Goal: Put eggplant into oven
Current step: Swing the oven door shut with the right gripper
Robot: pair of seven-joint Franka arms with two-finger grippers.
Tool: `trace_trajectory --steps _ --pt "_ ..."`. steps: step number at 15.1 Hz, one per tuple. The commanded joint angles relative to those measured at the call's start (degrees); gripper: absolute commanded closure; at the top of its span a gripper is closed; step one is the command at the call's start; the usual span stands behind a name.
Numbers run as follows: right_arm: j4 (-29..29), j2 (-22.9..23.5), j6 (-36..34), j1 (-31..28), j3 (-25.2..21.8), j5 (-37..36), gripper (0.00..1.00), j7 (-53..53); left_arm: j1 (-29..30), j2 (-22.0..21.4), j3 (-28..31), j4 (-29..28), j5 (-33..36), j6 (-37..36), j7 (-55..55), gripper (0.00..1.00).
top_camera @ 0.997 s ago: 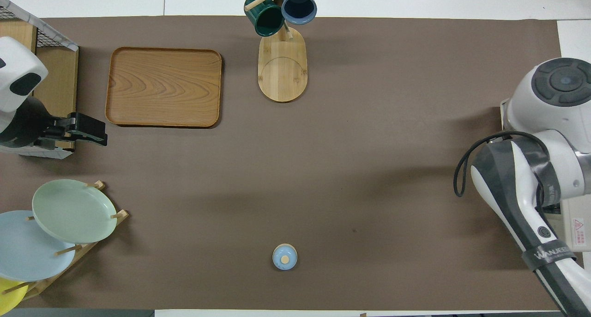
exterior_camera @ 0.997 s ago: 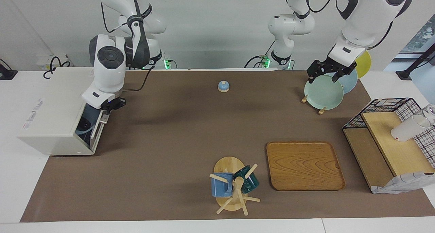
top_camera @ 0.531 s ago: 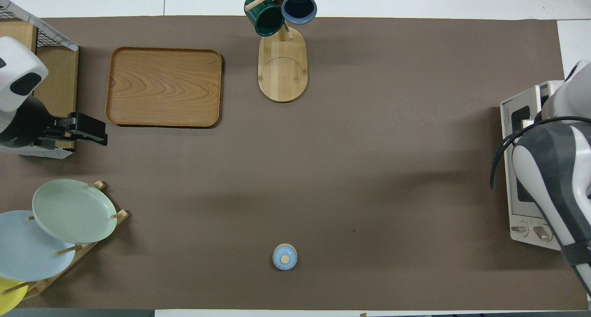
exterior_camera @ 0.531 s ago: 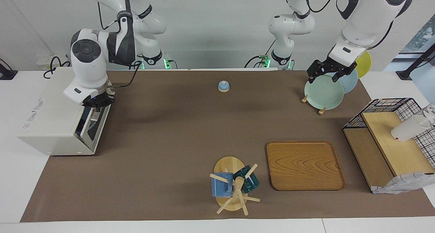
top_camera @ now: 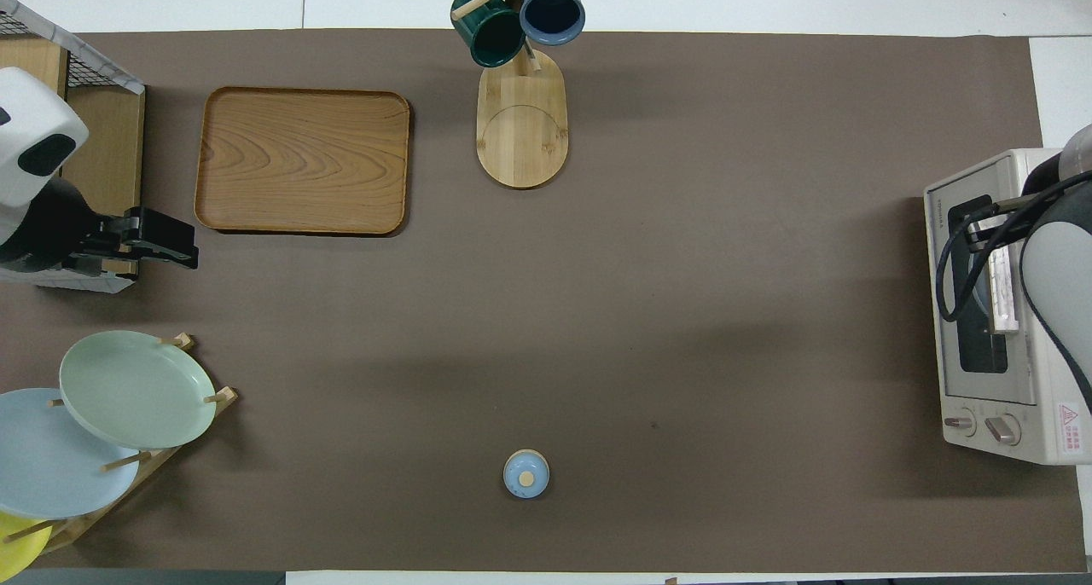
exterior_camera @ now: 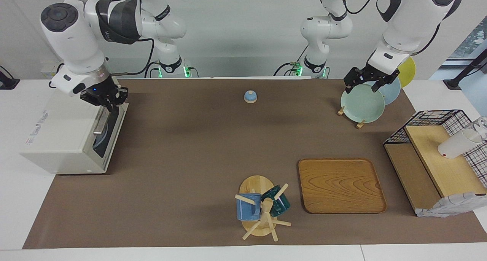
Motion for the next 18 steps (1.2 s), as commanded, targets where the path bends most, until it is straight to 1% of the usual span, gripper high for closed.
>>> trace_trajectory --steps 1,7,12,16,18 --pt "0.84 0.4 -1.45 -0.48 -0.09 2.2 0.0 -1.42 0.48 -0.44 -0.23 0.17 0.55 -0.64 -0.29 0.0" --pt "2.68 0.92 -1.53 -0.39 0.17 2.38 0.0 -0.37 0.48 -0.44 -0.23 0.17 0.55 -0.64 -0.29 0.0" --pt "2.86 -0.66 -2.76 1.63 0.0 3.53 0.0 1.65 0.48 -0.44 -0.23 0.17 0.55 -0.64 -0.29 0.0" --pt "4.88 -0.05 -2.85 4.0 -0.44 3.88 0.0 3.84 0.48 -0.44 -0.23 0.17 0.55 -0.64 -0.29 0.0" --pt "4.88 0.13 -2.94 3.92 -0.53 3.88 0.0 4.11 0.48 -0.44 -0.23 0.17 0.55 -0.64 -0.29 0.0"
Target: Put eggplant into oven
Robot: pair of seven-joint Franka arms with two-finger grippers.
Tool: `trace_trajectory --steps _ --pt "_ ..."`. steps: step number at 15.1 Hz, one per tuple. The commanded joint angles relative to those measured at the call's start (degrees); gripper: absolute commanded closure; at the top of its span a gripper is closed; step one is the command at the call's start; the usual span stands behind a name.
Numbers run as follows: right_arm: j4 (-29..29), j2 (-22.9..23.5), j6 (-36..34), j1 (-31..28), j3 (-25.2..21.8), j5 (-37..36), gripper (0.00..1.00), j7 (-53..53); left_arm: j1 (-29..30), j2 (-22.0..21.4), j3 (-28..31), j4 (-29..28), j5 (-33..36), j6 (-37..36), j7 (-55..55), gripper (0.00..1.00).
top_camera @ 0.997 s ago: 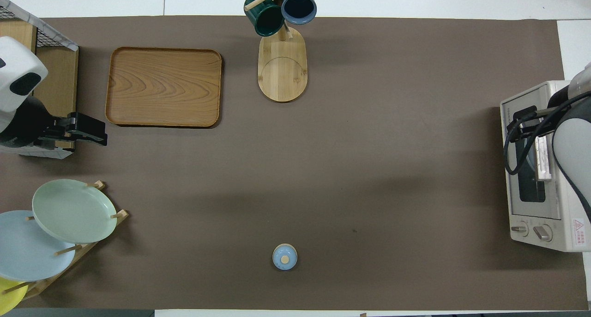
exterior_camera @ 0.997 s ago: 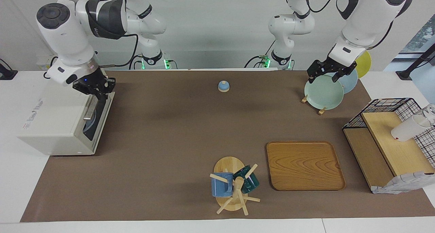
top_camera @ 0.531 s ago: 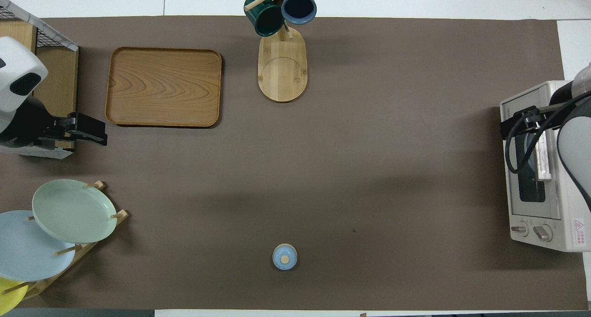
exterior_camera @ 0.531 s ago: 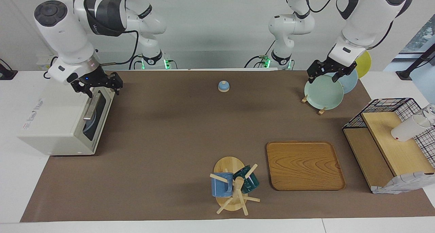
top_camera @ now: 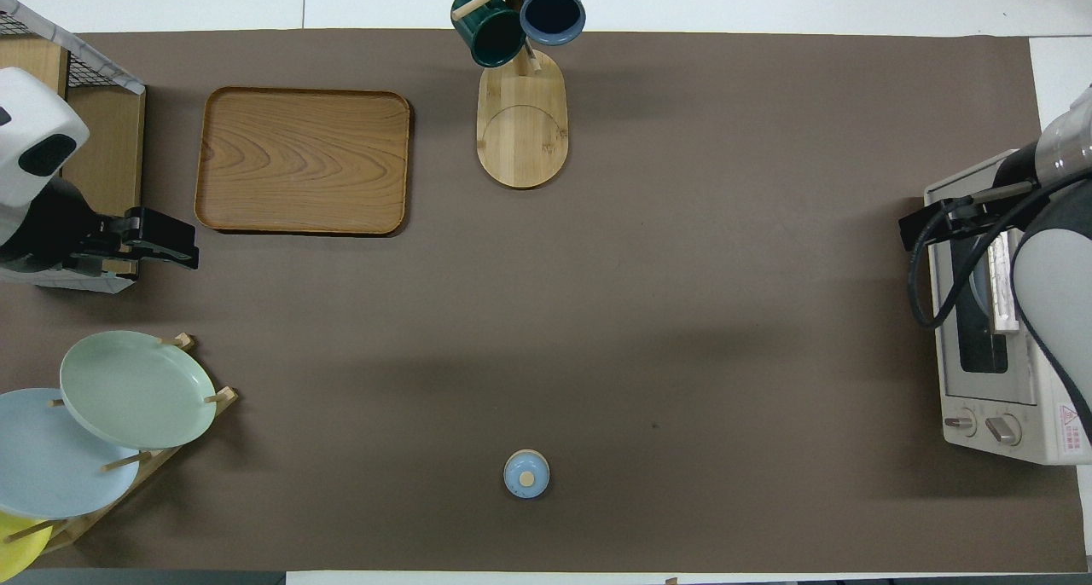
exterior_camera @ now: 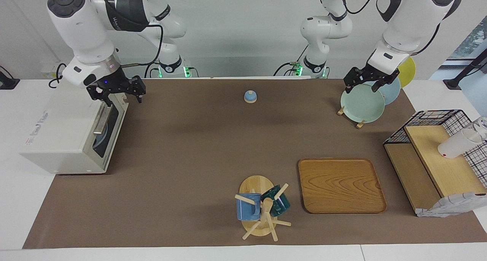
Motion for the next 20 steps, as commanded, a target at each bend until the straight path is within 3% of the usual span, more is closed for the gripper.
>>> trace_trajectory --steps 1,5,20 --pt "1.32 0.45 -2.03 -0.28 -0.62 1.4 0.0 1.0 0.48 -0.44 -0.23 0.17 0.55 -0.64 -0.29 0.0" --pt "3.43 1.5 -2.04 -3.35 -1.14 4.82 0.0 1.18 0.48 -0.44 -0.23 0.17 0.55 -0.64 -0.29 0.0" --pt "3.79 1.15 -3.01 -2.83 -0.53 3.24 0.0 2.49 0.48 -0.44 -0.23 0.17 0.55 -0.64 -0.29 0.0"
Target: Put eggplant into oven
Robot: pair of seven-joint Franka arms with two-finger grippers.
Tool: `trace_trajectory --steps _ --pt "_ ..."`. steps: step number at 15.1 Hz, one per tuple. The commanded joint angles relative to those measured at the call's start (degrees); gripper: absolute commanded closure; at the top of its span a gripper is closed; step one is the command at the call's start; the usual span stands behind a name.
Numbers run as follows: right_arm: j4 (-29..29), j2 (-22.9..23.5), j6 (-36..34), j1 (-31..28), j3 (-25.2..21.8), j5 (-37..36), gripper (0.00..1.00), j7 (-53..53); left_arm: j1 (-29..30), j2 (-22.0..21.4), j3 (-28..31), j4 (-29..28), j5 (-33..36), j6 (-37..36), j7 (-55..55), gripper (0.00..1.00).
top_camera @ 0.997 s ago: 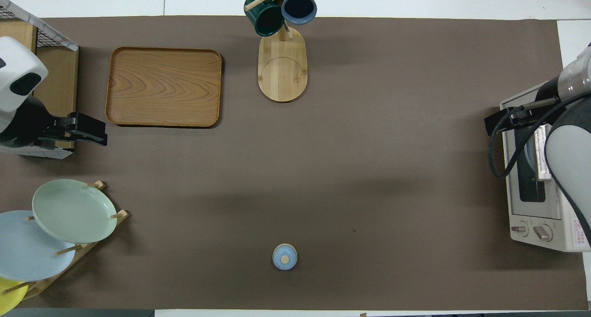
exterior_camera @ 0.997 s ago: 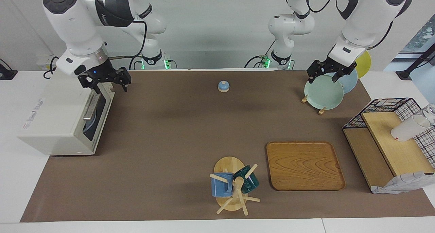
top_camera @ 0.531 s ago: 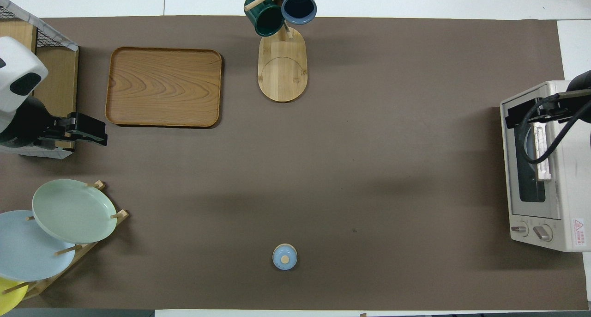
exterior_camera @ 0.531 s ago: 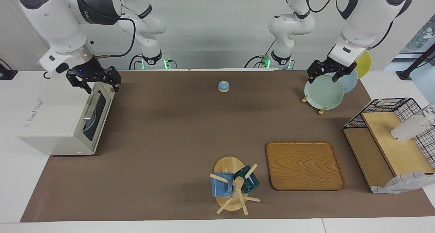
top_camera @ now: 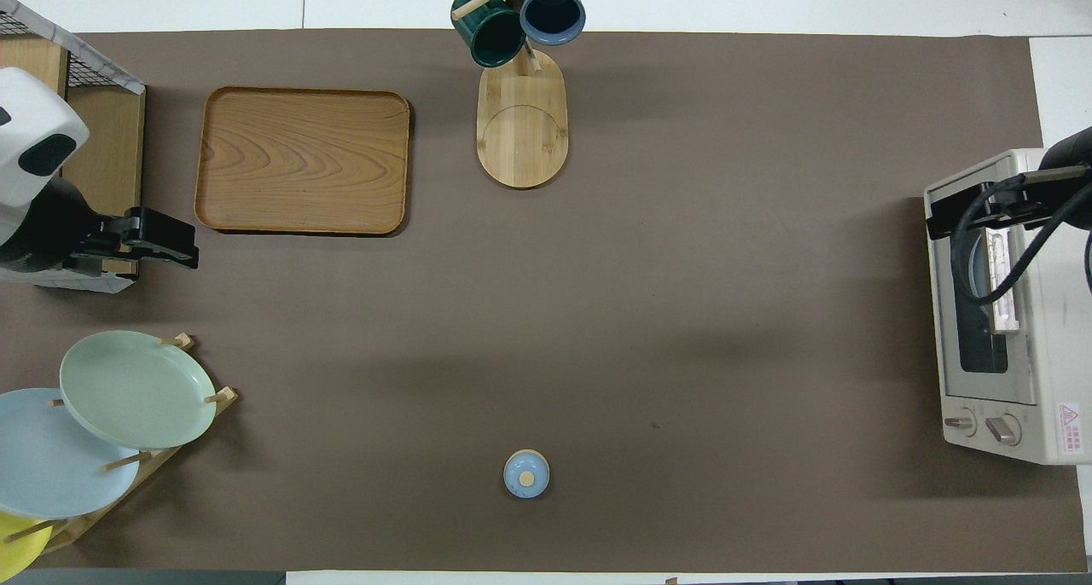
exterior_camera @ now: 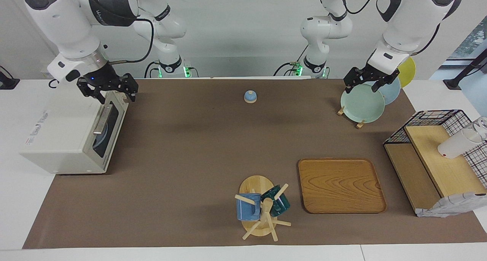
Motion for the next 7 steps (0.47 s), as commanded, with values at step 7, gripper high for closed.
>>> trace_trajectory --steps 7 --pt "1.39 0.58 -1.48 -0.26 0.31 -1.49 0.0 1.15 0.48 -0.44 -0.32 0.17 0.55 -0.64 -0.29 0.0"
